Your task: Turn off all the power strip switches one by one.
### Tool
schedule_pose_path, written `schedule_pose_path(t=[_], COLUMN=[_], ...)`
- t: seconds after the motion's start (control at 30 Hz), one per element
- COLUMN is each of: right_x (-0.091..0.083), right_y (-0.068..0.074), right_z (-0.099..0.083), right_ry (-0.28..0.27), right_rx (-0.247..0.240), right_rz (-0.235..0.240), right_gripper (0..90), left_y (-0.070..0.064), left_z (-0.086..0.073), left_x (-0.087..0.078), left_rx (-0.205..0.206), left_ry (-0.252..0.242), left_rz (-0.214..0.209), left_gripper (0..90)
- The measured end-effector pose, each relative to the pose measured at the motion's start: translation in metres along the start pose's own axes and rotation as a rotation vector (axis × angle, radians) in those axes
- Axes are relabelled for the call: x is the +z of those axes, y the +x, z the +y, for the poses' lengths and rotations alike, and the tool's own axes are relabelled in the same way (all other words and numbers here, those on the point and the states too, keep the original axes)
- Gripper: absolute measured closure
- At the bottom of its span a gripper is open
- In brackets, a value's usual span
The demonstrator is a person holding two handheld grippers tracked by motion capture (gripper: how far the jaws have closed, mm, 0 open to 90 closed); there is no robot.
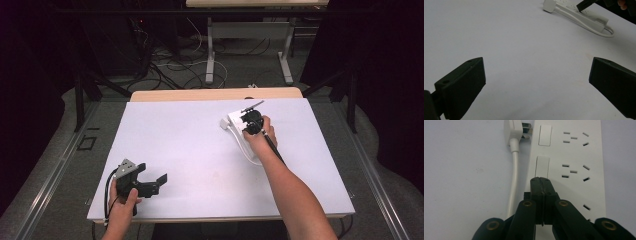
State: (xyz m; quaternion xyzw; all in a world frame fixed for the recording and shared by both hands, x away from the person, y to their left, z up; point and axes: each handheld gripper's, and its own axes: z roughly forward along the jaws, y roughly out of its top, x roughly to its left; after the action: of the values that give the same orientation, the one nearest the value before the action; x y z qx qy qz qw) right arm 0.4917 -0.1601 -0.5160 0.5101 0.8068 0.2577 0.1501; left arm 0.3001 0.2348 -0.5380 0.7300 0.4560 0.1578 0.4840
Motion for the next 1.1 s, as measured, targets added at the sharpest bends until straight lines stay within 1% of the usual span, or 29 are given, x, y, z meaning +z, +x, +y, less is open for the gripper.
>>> schedule_pose_path(t=[0.03,0.13,0.2,0.33,0.37,0.47,0.5,0.53,0.57,0.6,0.67,0.73,0.77,0.8,0.93,1.03,1.1], right_x=[-0.0002,0.0002,-0.0001,0.0001,0.0004,0.0026,0.0026,0.0024,0.0038,0.0031,0.0028,0.0029,0.0038,0.0032,0.0031,0.0032,0.0035], right_y=[-0.0005,-0.0007,-0.0010,-0.0005,-0.0005,0.0002,0.0006,-0.0001,0.0001,-0.0007,-0.0017,-0.0016,-0.0011,-0.0012,-0.0012,-0.0013,-0.0016], right_z=[0.0000,0.0000,0.0001,0.0000,-0.0001,-0.0011,-0.0014,-0.0016,-0.0019,-0.0016,-0.0018,-0.0016,-0.0019,-0.0017,-0.0016,-0.0013,-0.0008], right_ry=[-0.001,-0.001,0.002,0.002,0.006,-0.015,0.002,0.002,-0.018,-0.006,-0.005,-0.005,-0.017,-0.005,-0.002,-0.006,-0.009], right_rx=[-0.005,0.000,-0.002,-0.006,-0.011,-0.014,-0.018,-0.018,0.006,0.010,0.017,0.014,0.014,0.004,0.001,0.004,0.016], right_rz=[-0.003,0.004,0.009,0.006,-0.002,0.008,-0.013,-0.018,-0.004,-0.002,0.006,0.006,0.006,-0.008,-0.008,-0.008,0.001], right_gripper=[90.0,90.0,90.0,90.0,90.0,90.0,90.0,90.0,90.0,90.0,90.0,90.0,90.0,90.0,90.0,90.0,90.0], left_y=[0.0001,-0.0002,0.0003,0.0002,0.0002,0.0000,-0.0002,-0.0003,-0.0004,-0.0004,-0.0001,0.0003,0.0004,0.0004,-0.0004,-0.0005,-0.0001], left_z=[0.0000,0.0000,0.0002,0.0002,0.0002,0.0002,0.0003,0.0003,0.0003,0.0003,0.0002,0.0001,0.0001,0.0001,0.0002,0.0002,0.0001], left_x=[0.0000,0.0003,0.0000,-0.0003,-0.0003,-0.0001,-0.0001,-0.0002,-0.0002,-0.0003,-0.0005,-0.0004,-0.0003,-0.0003,-0.0001,0.0001,0.0002], left_rx=[0.001,-0.006,0.002,0.002,0.002,0.002,0.003,0.004,0.004,0.004,0.002,0.002,0.002,0.002,0.004,0.003,0.003], left_ry=[0.001,-0.002,0.000,-0.002,-0.002,-0.001,0.001,0.001,-0.001,-0.001,-0.001,-0.003,-0.004,-0.004,0.000,0.001,0.000], left_rz=[0.000,-0.003,-0.001,0.000,0.000,-0.002,-0.002,-0.002,-0.002,-0.003,-0.002,-0.002,-0.001,-0.001,-0.003,-0.004,-0.004], left_gripper=[0.9,0.9,0.9,0.9,0.9,0.9,0.9,0.9,0.9,0.9,0.9,0.9,0.9,0.9,0.9,0.9,0.9])
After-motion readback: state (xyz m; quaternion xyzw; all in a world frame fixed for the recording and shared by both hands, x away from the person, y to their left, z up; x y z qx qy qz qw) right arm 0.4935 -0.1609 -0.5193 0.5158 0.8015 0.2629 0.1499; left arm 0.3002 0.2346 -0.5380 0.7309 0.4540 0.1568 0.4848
